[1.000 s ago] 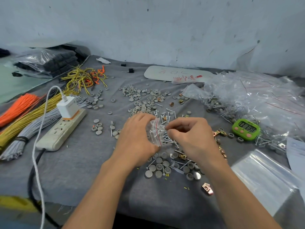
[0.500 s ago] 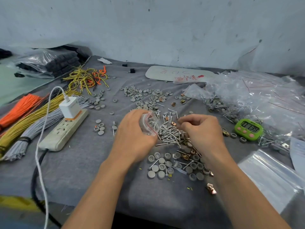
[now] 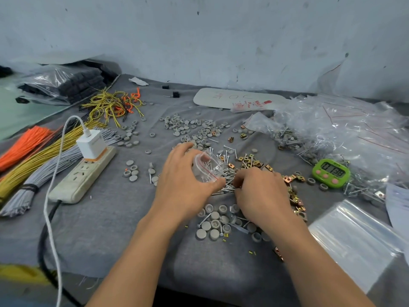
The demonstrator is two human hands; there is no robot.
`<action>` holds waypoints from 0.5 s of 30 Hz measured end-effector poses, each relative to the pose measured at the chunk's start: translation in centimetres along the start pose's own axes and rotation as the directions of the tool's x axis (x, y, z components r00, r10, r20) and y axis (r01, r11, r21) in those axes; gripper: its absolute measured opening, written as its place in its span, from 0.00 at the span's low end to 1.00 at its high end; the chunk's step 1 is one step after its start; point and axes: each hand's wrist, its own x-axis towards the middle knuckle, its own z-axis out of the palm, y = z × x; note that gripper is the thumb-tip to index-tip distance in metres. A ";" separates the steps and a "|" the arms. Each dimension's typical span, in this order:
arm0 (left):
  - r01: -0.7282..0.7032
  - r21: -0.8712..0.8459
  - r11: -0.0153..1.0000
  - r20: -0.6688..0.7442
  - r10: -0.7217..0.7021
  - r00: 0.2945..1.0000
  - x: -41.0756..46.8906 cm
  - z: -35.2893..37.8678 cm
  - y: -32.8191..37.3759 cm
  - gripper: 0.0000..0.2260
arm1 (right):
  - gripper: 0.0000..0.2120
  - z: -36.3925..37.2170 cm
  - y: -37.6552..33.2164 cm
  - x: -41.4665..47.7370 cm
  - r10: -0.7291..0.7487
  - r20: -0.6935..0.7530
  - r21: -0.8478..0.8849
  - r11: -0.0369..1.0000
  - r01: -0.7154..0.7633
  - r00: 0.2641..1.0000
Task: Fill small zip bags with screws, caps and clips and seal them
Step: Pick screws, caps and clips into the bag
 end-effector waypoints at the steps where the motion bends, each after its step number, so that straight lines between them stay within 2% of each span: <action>1: -0.013 0.017 1.000 -0.007 0.014 1.000 0.0 0.0 -0.1 0.23 | 0.06 0.0 0.1 0.0 0.016 -0.015 0.024 1.000 -0.016 1.000; 3: -0.038 0.069 0.997 0.002 0.038 0.999 -0.1 0.2 -0.2 0.26 | 0.03 -0.2 0.4 0.0 0.055 -0.039 0.109 0.993 -0.050 0.998; 9: -0.059 0.139 0.989 0.030 0.055 0.998 0.0 0.4 -0.7 0.30 | 0.05 -0.3 1.4 0.1 0.131 -0.096 0.258 0.961 -0.102 0.987; 13: -0.056 0.196 0.979 0.016 0.054 0.998 -0.1 0.6 -0.8 0.32 | 0.07 -0.3 1.9 0.4 0.163 -0.169 0.579 0.814 -0.036 0.972; 15: -0.048 0.205 0.978 0.026 0.044 0.999 -0.2 0.7 -0.7 0.33 | 0.06 -0.6 1.7 0.2 0.125 -0.194 0.665 0.746 0.037 0.973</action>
